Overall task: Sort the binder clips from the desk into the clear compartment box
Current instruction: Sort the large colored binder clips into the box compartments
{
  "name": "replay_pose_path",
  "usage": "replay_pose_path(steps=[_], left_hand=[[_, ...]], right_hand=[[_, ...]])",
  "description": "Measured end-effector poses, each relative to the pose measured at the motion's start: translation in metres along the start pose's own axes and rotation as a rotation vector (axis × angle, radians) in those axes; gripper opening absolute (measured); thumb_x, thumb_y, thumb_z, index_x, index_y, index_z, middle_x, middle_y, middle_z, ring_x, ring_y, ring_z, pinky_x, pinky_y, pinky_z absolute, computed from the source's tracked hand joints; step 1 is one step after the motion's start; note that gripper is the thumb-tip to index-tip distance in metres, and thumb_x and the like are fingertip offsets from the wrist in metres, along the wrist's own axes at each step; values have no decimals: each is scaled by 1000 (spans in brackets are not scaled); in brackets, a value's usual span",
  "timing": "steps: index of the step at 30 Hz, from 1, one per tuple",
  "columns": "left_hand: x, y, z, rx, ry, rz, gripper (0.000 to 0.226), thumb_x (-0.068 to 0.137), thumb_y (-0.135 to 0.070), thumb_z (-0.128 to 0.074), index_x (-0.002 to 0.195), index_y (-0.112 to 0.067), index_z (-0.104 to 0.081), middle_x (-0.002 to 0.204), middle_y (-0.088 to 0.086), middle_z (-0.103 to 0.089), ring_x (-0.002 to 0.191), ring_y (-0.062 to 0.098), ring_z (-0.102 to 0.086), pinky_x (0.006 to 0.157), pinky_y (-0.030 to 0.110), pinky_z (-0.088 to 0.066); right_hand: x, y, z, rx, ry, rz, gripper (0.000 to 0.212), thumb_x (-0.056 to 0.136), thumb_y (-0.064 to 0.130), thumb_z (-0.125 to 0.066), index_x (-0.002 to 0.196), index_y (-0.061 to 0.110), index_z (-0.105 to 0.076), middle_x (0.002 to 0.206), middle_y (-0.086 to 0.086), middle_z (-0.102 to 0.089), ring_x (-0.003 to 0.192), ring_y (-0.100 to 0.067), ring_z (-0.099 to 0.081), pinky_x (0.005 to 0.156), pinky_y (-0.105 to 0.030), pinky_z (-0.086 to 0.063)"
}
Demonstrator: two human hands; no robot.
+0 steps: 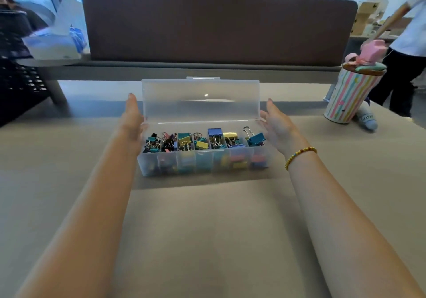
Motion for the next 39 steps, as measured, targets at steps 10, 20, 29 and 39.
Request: replay_pose_path(steps=[10, 20, 29, 39], left_hand=[[22, 1, 7, -120, 111, -8, 68, 89, -69, -18, 93, -21, -66, 107, 0, -59, 89, 11, -55, 81, 29, -43], [12, 16, 20, -63, 339, -118, 41, 87, 1, -51, 119, -26, -52, 103, 3, -53, 70, 12, -61, 60, 18, -54], [-1, -1, 2, 914, 190, -544, 35, 100, -15, -38, 131, -17, -52, 152, 1, -30, 143, 17, -20, 116, 34, -12], [-41, 13, -26, 1529, 216, -834, 86, 82, -65, -45, 149, -23, -13, 157, -4, -13, 144, 14, -15, 115, 30, -16]], right_hand=[[20, -8, 6, 229, -56, 84, 57, 96, 57, -10, 100, 22, -55, 100, 1, -55, 112, -15, -50, 106, -37, -25], [19, -33, 14, 469, 225, -11, 34, 84, 19, -58, 116, 14, -51, 105, -3, -60, 92, -18, -61, 78, -30, -53], [9, 4, 5, -721, -111, 256, 36, 99, 13, -39, 132, 3, -48, 139, -13, -47, 127, -26, -43, 103, -30, -31], [-40, -13, -69, -1044, -527, 932, 48, 99, 30, -26, 85, 10, -67, 83, -5, -69, 75, -24, -64, 76, -30, -39]])
Point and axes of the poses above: each hand's wrist, its own x-axis towards the middle knuckle, its own z-axis out of the back of the hand, y = z × x, the point moved 3 cm from there along x, towards the middle knuckle
